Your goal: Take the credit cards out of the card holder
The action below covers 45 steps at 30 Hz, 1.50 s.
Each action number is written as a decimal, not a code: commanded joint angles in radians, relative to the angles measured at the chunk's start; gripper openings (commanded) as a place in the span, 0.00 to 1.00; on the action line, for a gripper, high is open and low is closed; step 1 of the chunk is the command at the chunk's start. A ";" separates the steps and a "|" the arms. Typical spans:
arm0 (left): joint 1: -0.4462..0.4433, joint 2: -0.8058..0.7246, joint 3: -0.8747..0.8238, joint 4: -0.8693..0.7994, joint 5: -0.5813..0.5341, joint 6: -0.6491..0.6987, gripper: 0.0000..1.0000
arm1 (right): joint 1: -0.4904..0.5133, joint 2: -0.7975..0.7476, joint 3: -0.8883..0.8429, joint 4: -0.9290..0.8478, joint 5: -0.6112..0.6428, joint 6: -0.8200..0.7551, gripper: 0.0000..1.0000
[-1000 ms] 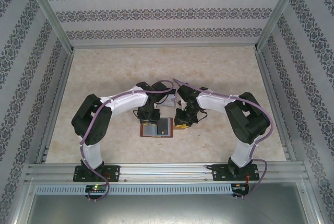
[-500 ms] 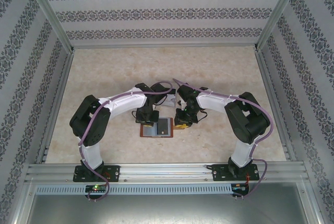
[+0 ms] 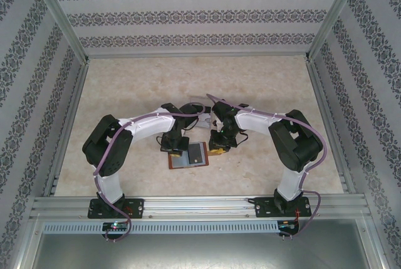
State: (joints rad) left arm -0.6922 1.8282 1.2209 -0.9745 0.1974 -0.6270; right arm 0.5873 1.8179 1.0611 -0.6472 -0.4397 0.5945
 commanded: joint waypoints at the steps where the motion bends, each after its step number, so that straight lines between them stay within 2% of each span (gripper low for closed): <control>1: -0.007 0.002 -0.012 -0.004 -0.004 0.019 0.05 | 0.009 0.035 0.005 -0.013 0.038 -0.026 0.25; 12: -0.006 0.024 -0.014 -0.037 -0.051 0.031 0.20 | 0.009 0.028 0.011 -0.021 0.038 -0.025 0.25; 22: 0.003 -0.002 -0.004 -0.091 -0.094 0.049 0.23 | 0.010 0.005 0.019 -0.036 0.042 -0.022 0.25; 32: 0.042 -0.091 0.011 -0.103 -0.123 0.049 0.24 | 0.015 -0.042 0.040 -0.071 0.045 -0.017 0.25; 38: 0.053 -0.136 0.002 -0.005 -0.037 0.013 0.24 | 0.025 -0.066 0.059 -0.075 0.030 0.000 0.25; 45: 0.070 -0.171 -0.091 0.248 0.154 -0.065 0.24 | 0.040 -0.061 0.069 -0.030 -0.032 0.031 0.25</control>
State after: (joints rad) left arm -0.6361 1.6806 1.1645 -0.8562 0.2562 -0.6407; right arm 0.6136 1.7714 1.1084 -0.6838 -0.4377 0.6041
